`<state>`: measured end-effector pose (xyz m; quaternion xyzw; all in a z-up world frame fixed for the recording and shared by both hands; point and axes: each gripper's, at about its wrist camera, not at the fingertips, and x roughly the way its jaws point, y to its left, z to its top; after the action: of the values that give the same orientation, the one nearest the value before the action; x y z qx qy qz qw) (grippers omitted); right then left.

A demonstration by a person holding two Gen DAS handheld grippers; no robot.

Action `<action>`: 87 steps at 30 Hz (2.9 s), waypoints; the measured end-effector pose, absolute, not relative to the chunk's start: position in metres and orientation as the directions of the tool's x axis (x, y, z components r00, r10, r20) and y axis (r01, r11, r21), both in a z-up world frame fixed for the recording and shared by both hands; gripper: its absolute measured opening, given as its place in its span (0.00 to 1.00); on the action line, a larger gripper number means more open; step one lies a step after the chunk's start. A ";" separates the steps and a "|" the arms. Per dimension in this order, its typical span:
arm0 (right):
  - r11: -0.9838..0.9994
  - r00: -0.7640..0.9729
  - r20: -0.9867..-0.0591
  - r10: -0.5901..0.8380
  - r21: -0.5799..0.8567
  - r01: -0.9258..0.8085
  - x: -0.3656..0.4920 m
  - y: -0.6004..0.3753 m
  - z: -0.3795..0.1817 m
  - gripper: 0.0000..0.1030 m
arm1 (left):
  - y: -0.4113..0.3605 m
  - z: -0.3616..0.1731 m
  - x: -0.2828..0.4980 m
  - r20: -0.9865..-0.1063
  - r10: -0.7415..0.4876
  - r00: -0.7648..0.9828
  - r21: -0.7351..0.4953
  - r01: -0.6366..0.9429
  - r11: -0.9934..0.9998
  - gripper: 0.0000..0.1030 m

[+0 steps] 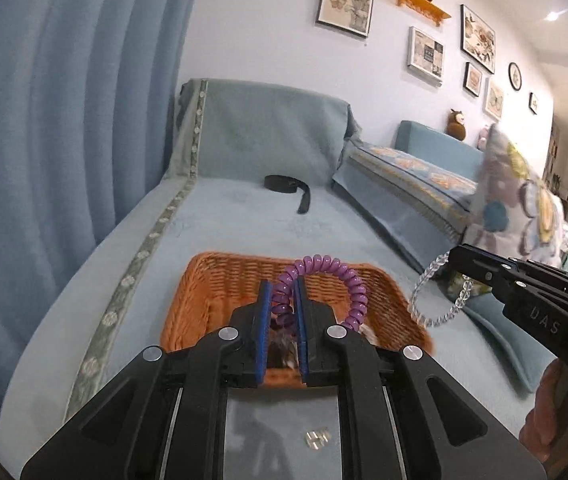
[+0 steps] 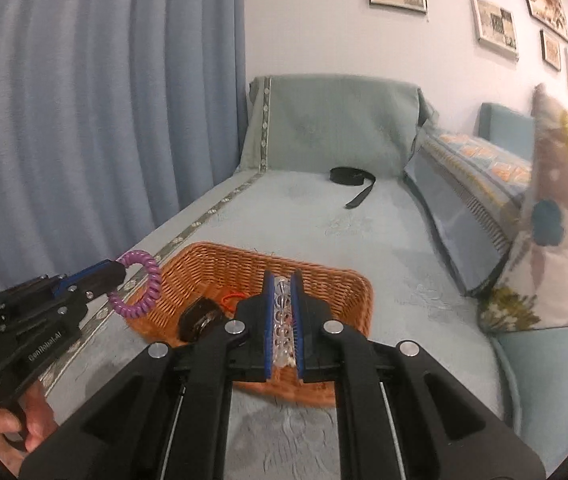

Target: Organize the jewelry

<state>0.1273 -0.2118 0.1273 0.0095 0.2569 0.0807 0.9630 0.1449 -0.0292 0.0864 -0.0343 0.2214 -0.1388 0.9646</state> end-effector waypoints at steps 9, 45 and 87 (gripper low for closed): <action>0.975 0.749 -0.623 0.224 0.150 -0.166 0.206 -0.197 0.064 0.06 | -0.022 0.035 0.198 -0.451 -0.305 0.839 -0.221 0.227 0.949 0.09; 0.975 0.792 -0.574 0.210 0.180 -0.128 0.063 -0.227 0.079 0.46 | 0.004 0.074 0.064 -0.323 -0.322 0.890 -0.223 0.259 0.940 0.65; 0.987 0.622 -0.770 0.140 0.056 -0.153 0.020 -0.189 -0.025 0.12 | -0.009 -0.026 0.063 -0.613 -0.373 0.697 -0.211 0.310 0.927 0.56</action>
<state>0.0196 -0.1893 -0.0253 -0.0077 0.4271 0.0816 0.9005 0.0629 -0.0092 -0.0265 -0.0457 0.3424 -0.1856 0.9199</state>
